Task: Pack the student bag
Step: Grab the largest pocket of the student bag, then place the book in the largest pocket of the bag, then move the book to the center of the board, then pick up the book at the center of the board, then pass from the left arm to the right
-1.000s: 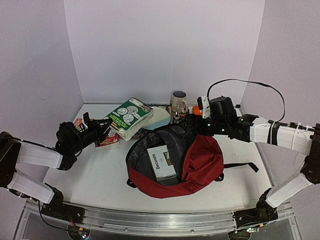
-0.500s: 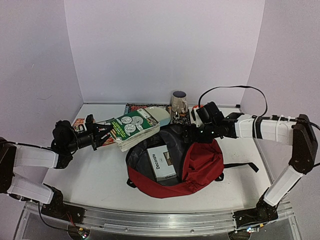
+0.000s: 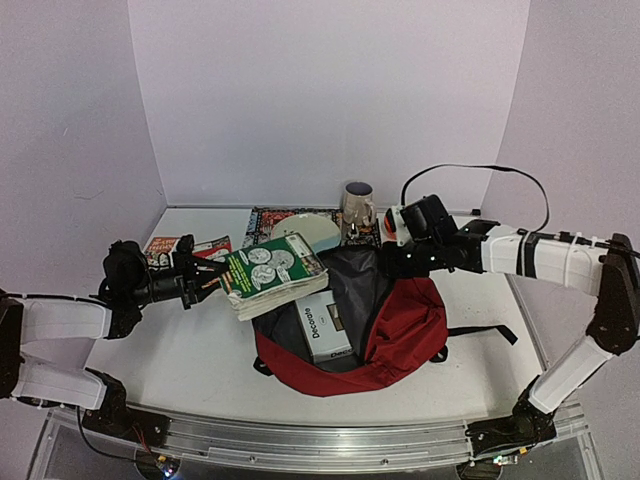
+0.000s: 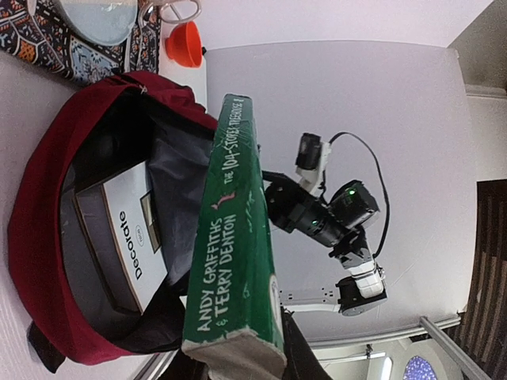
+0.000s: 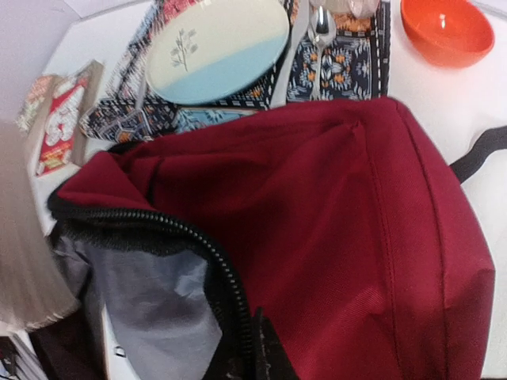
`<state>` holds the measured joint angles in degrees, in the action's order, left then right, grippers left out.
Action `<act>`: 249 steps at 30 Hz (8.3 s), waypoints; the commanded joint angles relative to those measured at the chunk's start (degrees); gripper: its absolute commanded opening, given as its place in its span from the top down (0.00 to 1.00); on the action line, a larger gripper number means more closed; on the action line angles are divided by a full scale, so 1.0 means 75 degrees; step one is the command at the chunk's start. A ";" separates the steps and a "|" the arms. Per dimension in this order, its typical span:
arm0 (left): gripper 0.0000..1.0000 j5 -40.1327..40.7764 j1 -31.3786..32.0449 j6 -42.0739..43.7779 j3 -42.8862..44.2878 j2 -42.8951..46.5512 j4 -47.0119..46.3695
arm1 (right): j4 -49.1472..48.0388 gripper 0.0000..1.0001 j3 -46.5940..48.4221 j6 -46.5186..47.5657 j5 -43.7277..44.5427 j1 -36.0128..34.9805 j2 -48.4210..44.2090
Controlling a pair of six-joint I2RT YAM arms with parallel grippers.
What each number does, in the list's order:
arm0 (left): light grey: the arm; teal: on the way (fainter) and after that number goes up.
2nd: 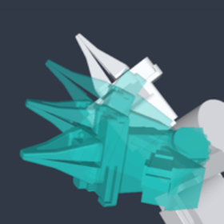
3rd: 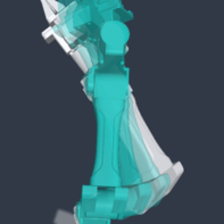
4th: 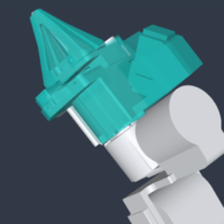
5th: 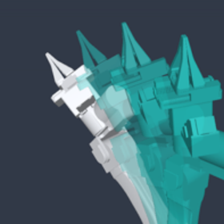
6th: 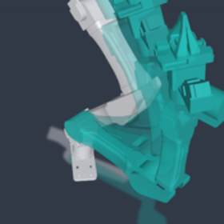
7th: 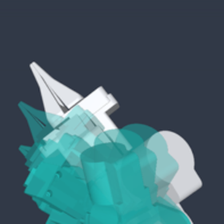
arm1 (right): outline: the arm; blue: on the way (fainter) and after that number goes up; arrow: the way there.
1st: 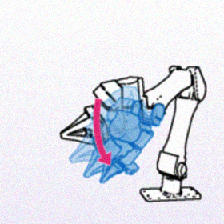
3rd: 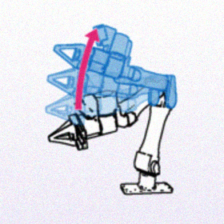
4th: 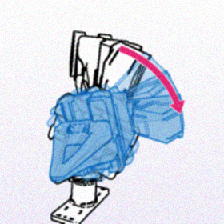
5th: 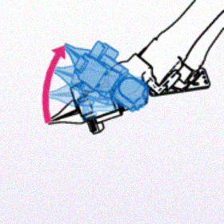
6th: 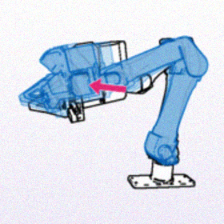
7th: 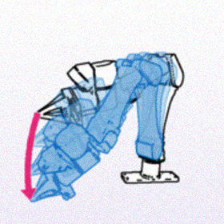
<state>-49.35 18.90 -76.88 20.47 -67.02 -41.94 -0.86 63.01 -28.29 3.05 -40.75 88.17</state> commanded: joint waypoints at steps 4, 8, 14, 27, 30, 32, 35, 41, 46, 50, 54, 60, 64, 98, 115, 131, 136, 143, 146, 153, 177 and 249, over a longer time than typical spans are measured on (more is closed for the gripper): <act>1.00 -0.0594 -0.0025 0.0283 0.0073 0.0456 0.0092 | -0.0221 1.00 0.0461 0.0200 -0.0002 0.0017 -0.1087; 1.00 -0.0546 0.0014 0.0340 -0.0004 0.0414 0.0164 | -0.0540 1.00 0.0478 0.0271 -0.0207 0.0005 -0.1376; 1.00 -0.0138 0.0847 0.0587 0.0350 -0.0227 0.0211 | -0.1014 1.00 0.0380 0.0387 -0.0599 -0.0008 -0.1713; 1.00 0.0938 0.1470 0.0846 0.1279 -0.1500 0.0217 | -0.1619 1.00 0.0107 0.0421 -0.1206 -0.0179 -0.1758; 1.00 0.0968 0.1651 0.0880 0.1521 -0.1917 0.0216 | -0.1705 1.00 0.0146 0.0462 -0.1221 -0.0284 -0.1674; 1.00 0.1056 0.1861 0.0913 0.1681 -0.2164 0.0221 | -0.1723 1.00 0.0216 0.0502 -0.1206 -0.0376 -0.1596; 1.00 0.1313 0.2178 0.0986 0.1836 -0.2425 0.0224 | -0.1725 1.00 0.0345 0.0592 -0.1086 -0.0540 -0.1494; 1.00 0.1737 0.2554 0.1087 0.2024 -0.2804 0.0225 | -0.1725 1.00 0.0625 0.0805 -0.0845 -0.0850 -0.1328; 1.00 0.2380 0.2958 0.1125 0.2308 -0.3227 0.0241 | -0.1736 1.00 0.0913 0.0907 -0.0822 -0.1075 -0.1070; 1.00 0.2607 0.3069 0.1236 0.2726 -0.3477 0.0243 | -0.1742 1.00 0.1125 0.0954 -0.0793 -0.1248 -0.0895; 1.00 0.2850 0.3244 0.1274 0.2999 -0.3859 0.0258 | -0.1786 1.00 0.1260 0.0993 -0.0808 -0.1357 -0.0791; 1.00 0.3421 0.3706 0.1227 0.3208 -0.4350 0.0260 | -0.1967 1.00 0.1313 0.0942 -0.0915 -0.1423 -0.0630; 0.98 0.3639 0.3817 0.1184 0.3212 -0.4472 0.0266 | -0.1994 1.00 0.1288 0.0956 -0.0886 -0.1431 -0.0535; 0.01 0.8606 0.3020 0.5399 0.4471 -0.1664 0.7358 | -0.1863 0.91 -0.0819 0.0444 0.0009 -0.0291 -0.0084; 0.01 0.9195 0.1031 0.6283 0.7447 -0.5346 0.9447 | -0.2184 0.72 -0.1389 0.0547 0.0170 0.0037 0.0378; 0.12 1.0450 0.0518 0.6888 1.1110 -0.8678 1.0791 | -0.2252 0.39 -0.1730 0.1018 0.0332 0.0042 -0.0685; 0.21 1.0145 0.0518 0.6935 1.1028 -0.8904 1.0966 | -0.2252 0.30 -0.1787 0.1051 0.0544 0.0041 -0.0802; 0.52 0.9500 0.0570 0.6764 0.9372 -0.7916 1.0969 | -0.2263 0.24 -0.1873 0.1100 0.0765 0.0037 -0.1023; 0.66 0.9200 0.0673 0.6672 0.8485 -0.7323 1.0954 | -0.2307 0.23 -0.1870 0.1169 0.0828 0.0036 -0.1089; 0.89 0.8693 0.0987 0.6492 0.6963 -0.5920 1.0950 | -0.2322 0.20 -0.1806 0.1305 0.0851 0.0037 -0.1215; 1.00 0.7731 0.1243 0.6441 0.5928 -0.1248 1.0940 | -0.2066 0.02 -0.1139 0.1587 -0.0489 0.0025 -0.2372; 1.00 1.3488 0.7879 1.1737 0.6522 -0.3017 0.7322 | -0.2592 0.53 0.1794 -0.2220 -0.4789 -0.0773 0.1810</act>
<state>45.62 77.70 8.17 65.67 -89.75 18.30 -22.73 73.76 -48.27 -28.09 -45.93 101.29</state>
